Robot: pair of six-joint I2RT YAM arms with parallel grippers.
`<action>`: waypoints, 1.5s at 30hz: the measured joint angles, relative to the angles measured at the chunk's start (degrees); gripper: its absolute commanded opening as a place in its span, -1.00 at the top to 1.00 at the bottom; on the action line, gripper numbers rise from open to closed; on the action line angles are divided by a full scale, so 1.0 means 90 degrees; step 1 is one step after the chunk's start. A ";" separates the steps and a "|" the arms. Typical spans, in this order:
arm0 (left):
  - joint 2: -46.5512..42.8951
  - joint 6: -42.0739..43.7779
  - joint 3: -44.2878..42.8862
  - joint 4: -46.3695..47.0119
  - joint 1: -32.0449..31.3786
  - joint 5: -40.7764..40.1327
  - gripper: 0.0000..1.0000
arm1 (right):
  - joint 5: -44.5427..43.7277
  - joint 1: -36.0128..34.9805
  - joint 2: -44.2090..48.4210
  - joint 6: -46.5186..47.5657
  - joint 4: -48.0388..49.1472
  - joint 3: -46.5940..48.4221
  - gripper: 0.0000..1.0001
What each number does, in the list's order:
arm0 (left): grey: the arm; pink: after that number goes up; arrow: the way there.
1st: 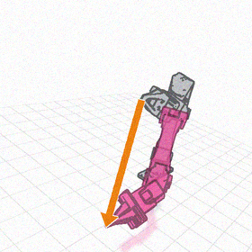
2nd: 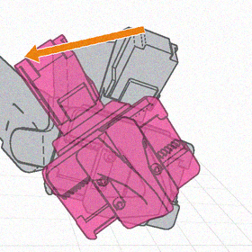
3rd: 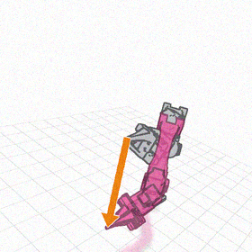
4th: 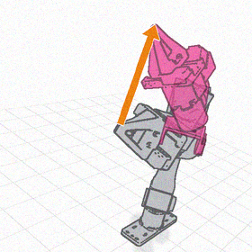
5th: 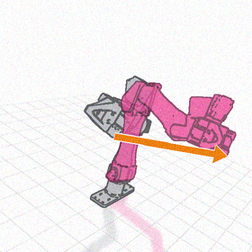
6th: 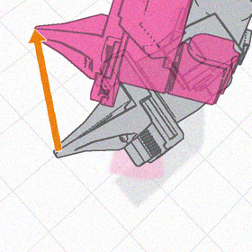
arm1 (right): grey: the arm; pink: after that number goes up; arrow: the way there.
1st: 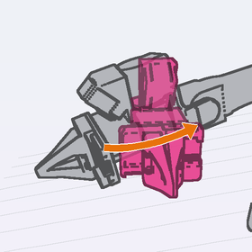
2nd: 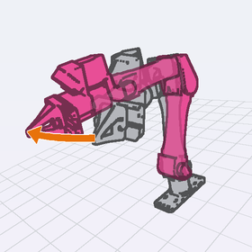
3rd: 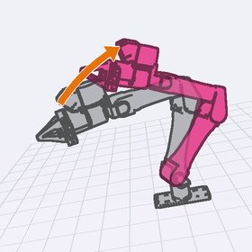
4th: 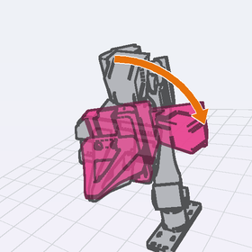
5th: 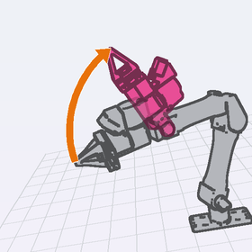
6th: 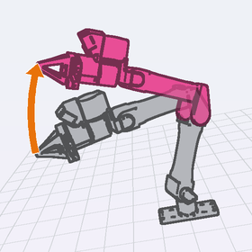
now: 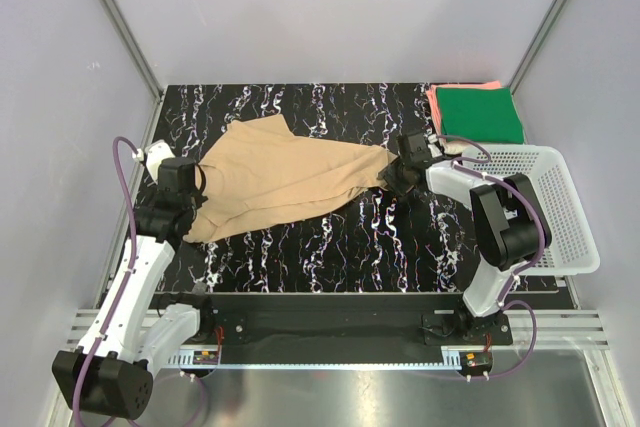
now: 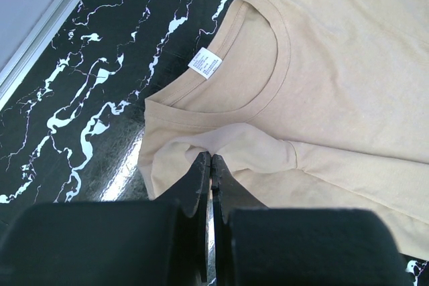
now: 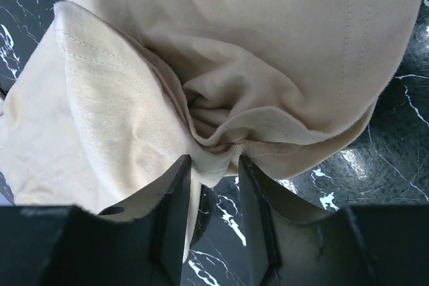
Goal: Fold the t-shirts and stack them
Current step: Flatten the tshirt out
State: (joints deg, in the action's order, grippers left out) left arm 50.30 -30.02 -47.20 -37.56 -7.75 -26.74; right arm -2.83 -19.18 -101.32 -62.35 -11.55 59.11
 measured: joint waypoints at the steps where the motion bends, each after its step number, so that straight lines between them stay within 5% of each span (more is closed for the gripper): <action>1: 0.0000 0.0000 0.0000 0.0000 0.0000 0.0005 1.00 | -0.0032 -0.0017 0.0002 -0.0005 0.0017 -0.0015 0.17; 4: 0.0000 0.0000 0.0000 0.0000 0.0000 0.0010 1.00 | -0.0104 -0.0051 0.0002 -0.0002 0.0019 -0.0053 0.23; 8: 0.0000 0.0000 0.0000 0.0002 0.0000 0.0022 1.00 | -0.0233 -0.0073 0.0002 0.0053 0.0022 -0.0061 0.76; 11: 0.0000 0.0000 0.0000 0.0002 0.0000 0.0022 1.00 | -0.0374 -0.0075 0.0002 0.0160 0.0032 -0.0058 0.92; 21: 0.0000 0.0005 0.0000 0.0002 0.0000 0.0022 1.00 | -0.0697 -0.0078 0.1277 0.0831 -0.0758 -0.0046 1.00; 35: -0.0437 0.0209 -0.0138 -0.0316 0.0012 -0.0124 1.00 | -0.0743 -0.0078 0.2084 0.1406 -0.2523 -0.0444 0.95; 40: -0.0663 0.0134 -0.0143 -0.0345 0.0017 0.0325 1.00 | -0.0687 -0.0078 0.2237 0.1277 -0.2586 -0.1236 0.51; 45: -0.0619 0.0117 -0.0143 -0.0345 0.0017 0.1081 1.00 | -0.0673 -0.0078 0.2225 0.1243 -0.2516 -0.1445 0.34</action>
State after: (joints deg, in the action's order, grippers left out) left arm 44.73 -28.97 -48.49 -40.66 -7.60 -17.02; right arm -8.88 -19.88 -81.30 -51.16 -34.20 46.11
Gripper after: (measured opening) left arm 0.012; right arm 0.312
